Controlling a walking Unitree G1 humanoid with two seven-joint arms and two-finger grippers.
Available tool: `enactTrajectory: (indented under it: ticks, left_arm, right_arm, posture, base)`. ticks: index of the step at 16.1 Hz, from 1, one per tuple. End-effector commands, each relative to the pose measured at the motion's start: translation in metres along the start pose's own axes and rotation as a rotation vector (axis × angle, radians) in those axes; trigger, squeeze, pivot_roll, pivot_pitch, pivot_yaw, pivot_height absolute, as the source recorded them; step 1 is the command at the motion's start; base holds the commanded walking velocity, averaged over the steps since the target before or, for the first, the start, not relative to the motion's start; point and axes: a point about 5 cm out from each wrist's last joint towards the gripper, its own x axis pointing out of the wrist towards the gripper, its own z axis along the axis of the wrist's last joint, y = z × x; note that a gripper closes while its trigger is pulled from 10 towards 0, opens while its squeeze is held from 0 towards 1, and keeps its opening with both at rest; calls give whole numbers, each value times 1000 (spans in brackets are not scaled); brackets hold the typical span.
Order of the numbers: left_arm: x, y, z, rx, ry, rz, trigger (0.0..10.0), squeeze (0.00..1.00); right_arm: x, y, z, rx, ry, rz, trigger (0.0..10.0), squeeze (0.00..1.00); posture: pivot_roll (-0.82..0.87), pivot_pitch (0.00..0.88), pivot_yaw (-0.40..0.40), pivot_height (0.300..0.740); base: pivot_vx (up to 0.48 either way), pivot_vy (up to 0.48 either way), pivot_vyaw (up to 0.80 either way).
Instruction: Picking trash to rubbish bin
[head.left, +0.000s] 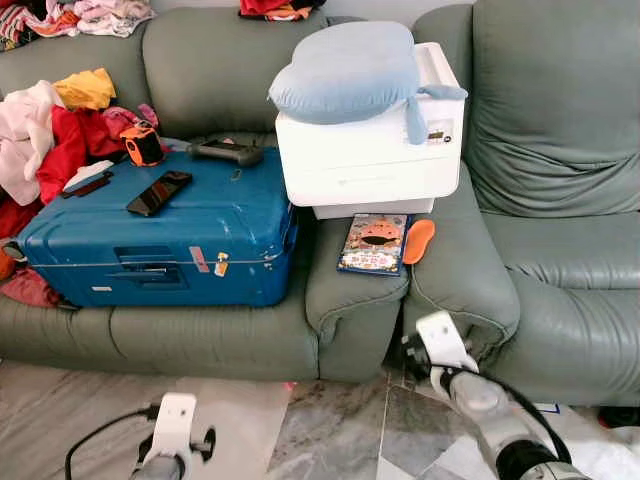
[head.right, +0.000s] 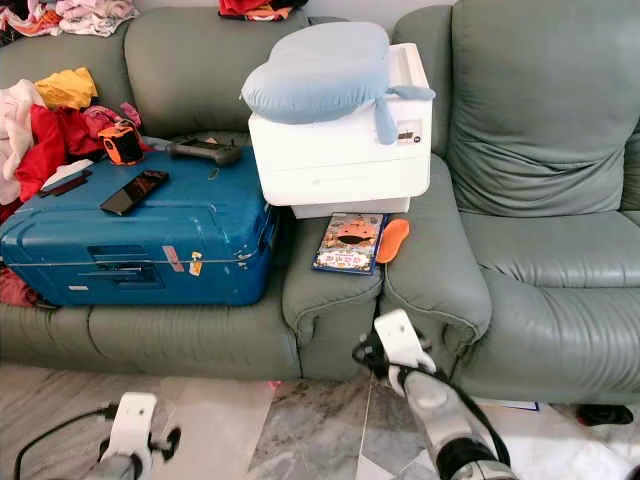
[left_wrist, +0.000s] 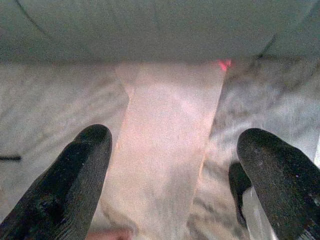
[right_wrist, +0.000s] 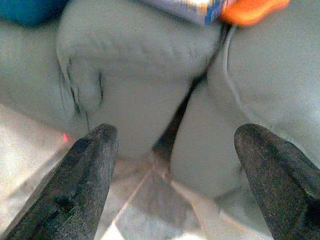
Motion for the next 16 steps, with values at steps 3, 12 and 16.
enactTrajectory:
  ticks: [3,12,16]
  left_arm:
    - [-1,12,-7,9,54,32,10000,0]
    - [7,4,21,-163,-21,62,10000,0]
    - [11,-8,36,-117,-32,-22,10000,0]
  right_arm:
    - [-12,-3,-39,74,203,-42,10000,0]
    - [-32,14,-80,266,392,-18,10000,0]
    - [-35,17,-86,221,426,1,10000,0]
  posture:
    - [-13,0,75,740]
    - [-12,3,70,740]
    - [-23,0,85,740]
  base:
    - [0,0,0]
    - [0,0,0]
    - [0,0,0]
